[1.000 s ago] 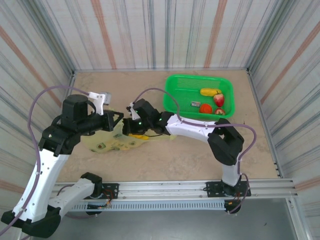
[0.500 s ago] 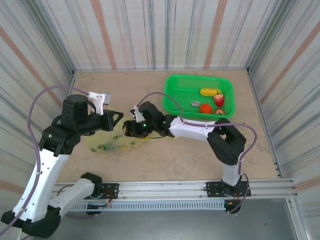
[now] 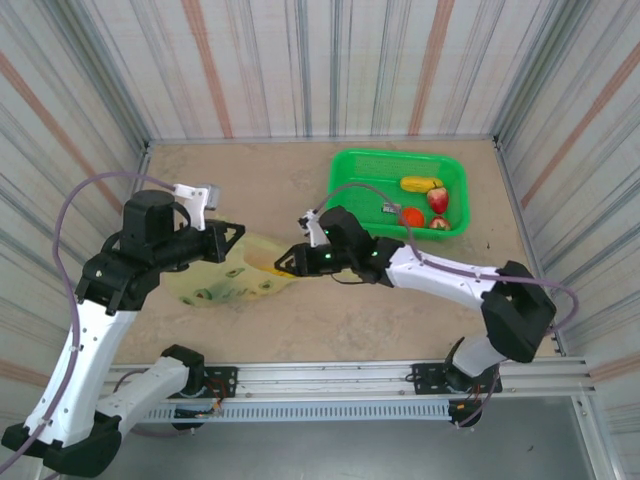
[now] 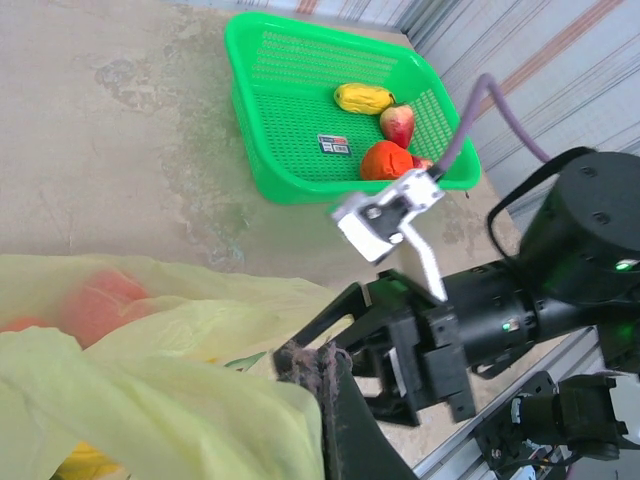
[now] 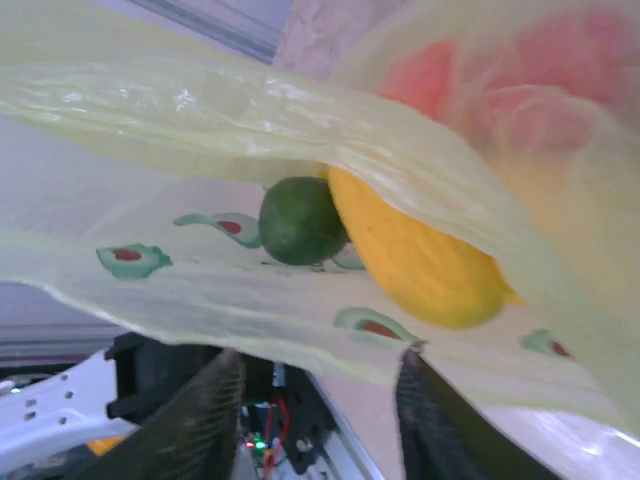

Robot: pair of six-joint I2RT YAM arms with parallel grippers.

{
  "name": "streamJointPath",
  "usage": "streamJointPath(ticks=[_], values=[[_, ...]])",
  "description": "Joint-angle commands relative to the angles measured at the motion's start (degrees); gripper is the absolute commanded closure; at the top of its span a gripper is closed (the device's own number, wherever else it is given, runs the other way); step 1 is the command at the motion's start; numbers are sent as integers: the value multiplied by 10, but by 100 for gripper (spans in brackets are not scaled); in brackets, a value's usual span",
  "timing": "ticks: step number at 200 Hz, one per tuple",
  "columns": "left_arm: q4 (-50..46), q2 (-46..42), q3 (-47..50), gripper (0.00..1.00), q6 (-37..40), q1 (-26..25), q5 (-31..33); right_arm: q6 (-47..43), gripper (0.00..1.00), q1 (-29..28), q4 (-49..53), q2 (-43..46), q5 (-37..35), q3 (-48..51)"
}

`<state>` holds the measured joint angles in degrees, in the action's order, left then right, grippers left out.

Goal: Place the fake fruits into the plastic bag and tie a complex knot

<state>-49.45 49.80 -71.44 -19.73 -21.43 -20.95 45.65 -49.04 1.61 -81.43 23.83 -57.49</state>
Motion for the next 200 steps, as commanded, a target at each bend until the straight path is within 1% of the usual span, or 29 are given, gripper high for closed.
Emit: streamJointPath(ticks=[1,9,18,31,41,49,60,67,78,89,117,141,176,200], values=[[8,-3,0,100,2,3,-3,-50,59,60,59,70,-23,-6],[11,-2,1,100,1,3,-5,-56,53,93,78,83,-22,-10],[13,-1,2,100,1,3,-7,-68,50,131,103,94,-29,-16],[17,-1,6,100,-1,3,-11,-95,46,178,160,98,-80,-36],[19,-1,8,100,-1,3,-13,-120,46,213,201,88,-117,-56],[19,-1,9,100,0,3,-14,-143,45,240,239,72,-154,-77],[20,0,8,100,2,3,-14,-184,40,266,287,42,-223,-104],[19,0,9,100,2,3,-14,-196,36,282,311,19,-253,-122],[20,1,10,100,2,2,-16,-212,29,309,334,-20,-271,-146],[20,1,10,100,3,2,-17,-222,25,332,355,-58,-274,-167],[22,1,15,100,5,1,-16,-241,15,356,366,-130,-301,-196],[24,2,17,100,6,-1,-15,-246,11,369,370,-180,-311,-216],[24,1,17,100,7,-1,-14,-250,10,383,371,-243,-309,-231],[24,1,18,100,6,-1,-13,-253,11,396,362,-275,-291,-230]])
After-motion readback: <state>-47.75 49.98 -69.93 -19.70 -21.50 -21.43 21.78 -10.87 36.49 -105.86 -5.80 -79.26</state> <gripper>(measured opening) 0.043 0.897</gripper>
